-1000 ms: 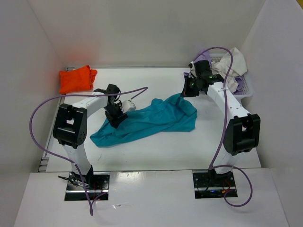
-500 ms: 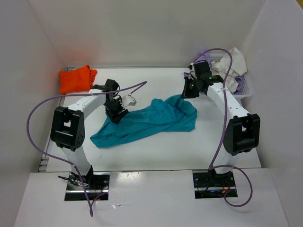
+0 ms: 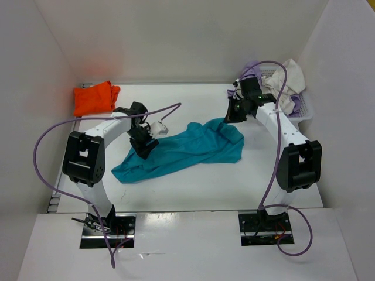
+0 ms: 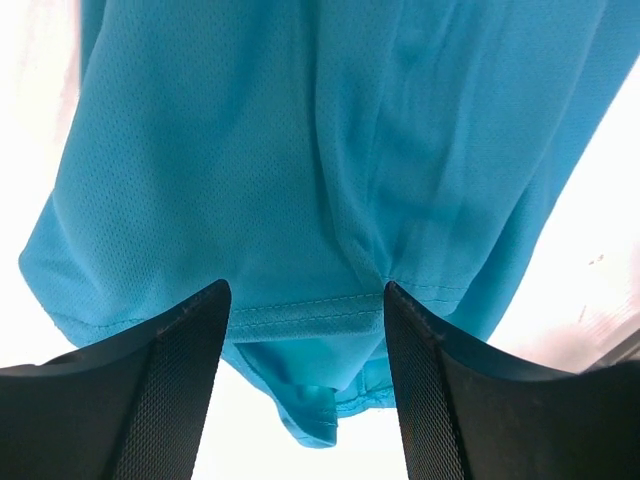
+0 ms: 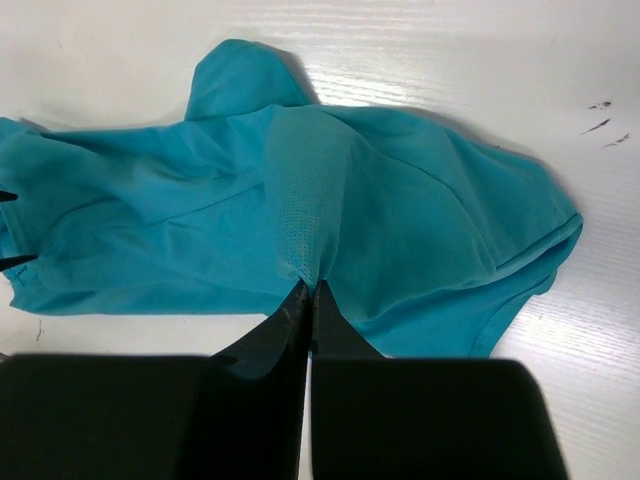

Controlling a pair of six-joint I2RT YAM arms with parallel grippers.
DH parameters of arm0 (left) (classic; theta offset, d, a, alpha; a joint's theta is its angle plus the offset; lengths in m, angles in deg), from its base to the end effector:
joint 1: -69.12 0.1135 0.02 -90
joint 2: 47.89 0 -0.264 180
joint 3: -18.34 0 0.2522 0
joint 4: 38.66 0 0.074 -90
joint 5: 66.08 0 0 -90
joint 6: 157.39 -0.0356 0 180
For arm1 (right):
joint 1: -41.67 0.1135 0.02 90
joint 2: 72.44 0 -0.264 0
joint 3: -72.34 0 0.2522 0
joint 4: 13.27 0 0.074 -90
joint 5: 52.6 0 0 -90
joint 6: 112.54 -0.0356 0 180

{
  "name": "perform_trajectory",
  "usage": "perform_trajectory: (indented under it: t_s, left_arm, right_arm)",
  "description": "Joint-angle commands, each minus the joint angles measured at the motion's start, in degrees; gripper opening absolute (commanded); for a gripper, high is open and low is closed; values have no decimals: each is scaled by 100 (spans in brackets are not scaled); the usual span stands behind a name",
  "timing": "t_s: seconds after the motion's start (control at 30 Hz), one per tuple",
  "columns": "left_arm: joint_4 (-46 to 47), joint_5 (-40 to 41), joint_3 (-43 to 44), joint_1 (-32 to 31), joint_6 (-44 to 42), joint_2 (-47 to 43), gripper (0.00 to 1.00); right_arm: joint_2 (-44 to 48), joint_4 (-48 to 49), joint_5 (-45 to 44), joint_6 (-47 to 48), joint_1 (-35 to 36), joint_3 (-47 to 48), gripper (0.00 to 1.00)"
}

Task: Fold and stack the t-shirts
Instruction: Flatten out the tshirt

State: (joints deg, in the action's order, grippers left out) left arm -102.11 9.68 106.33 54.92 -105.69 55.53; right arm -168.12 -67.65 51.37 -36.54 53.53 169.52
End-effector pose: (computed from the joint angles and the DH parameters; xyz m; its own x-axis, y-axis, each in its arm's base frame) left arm 0.3326 -0.0932 0.1967 -0.5706 0.7641 -0.3009 0.8123 0.5791 -0.0699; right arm 0.3542 0.0832 0.2963 -0.8399 0.0635 -0.5390 -0.1431 0.9321 0.3328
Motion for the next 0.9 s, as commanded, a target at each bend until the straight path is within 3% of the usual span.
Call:
perform_trajectory:
  t_s: [0.0, 0.17, 0.4, 0.53, 0.7, 0.87]
  left_arm:
    - [-295, -334, 117, -31, 121, -58, 70]
    - [-497, -264, -146, -83, -19, 82, 78]
    - [-200, -598, 503, -83, 305, -1050, 85]
    - [302, -185, 873, -83, 675, -1631, 90]
    - [153, 334, 839, -83, 606, -1631, 90]
    - [-163, 325, 636, -144, 395, -1606, 91]
  right_arm:
    - [243, 125, -44, 73, 54, -71, 0]
    - [243, 125, -44, 73, 54, -71, 0]
    - [243, 125, -44, 73, 54, -124, 0]
    - [243, 72, -44, 73, 54, -124, 0]
    - [295, 72, -97, 126, 106, -177, 0]
    - [295, 72, -97, 126, 106, -290, 0]
